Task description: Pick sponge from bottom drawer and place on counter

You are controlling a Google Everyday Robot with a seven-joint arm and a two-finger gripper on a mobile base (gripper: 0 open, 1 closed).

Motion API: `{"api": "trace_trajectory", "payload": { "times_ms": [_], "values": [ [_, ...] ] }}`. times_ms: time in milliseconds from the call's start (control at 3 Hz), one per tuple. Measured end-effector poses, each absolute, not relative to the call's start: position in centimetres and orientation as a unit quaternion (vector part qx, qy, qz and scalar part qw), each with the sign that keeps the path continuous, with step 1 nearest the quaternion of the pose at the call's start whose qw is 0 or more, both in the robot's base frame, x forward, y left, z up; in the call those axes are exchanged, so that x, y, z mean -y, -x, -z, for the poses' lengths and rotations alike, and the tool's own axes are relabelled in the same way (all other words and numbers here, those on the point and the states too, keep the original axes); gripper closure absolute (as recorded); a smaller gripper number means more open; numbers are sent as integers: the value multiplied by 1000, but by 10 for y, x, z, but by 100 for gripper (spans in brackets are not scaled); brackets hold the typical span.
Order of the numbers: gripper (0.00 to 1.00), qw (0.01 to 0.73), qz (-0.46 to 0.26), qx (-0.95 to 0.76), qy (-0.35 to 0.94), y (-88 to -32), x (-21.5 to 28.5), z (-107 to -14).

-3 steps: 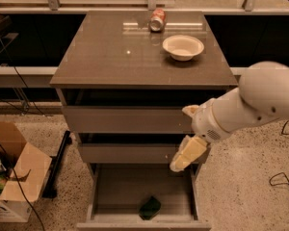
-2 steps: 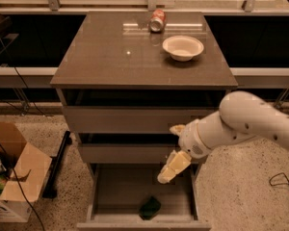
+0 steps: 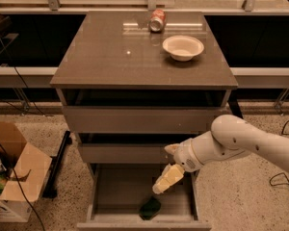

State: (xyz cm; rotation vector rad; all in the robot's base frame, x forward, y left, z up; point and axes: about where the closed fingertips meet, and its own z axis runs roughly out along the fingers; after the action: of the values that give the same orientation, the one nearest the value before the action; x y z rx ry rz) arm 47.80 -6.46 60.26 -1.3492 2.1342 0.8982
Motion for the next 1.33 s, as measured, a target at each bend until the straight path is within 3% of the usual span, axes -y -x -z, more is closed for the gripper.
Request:
{"api": "trace_trajectory", "payload": {
  "times_ms": [1333],
  "values": [
    [0,253,-408,-799,363,-487,26,-444]
  ]
}}
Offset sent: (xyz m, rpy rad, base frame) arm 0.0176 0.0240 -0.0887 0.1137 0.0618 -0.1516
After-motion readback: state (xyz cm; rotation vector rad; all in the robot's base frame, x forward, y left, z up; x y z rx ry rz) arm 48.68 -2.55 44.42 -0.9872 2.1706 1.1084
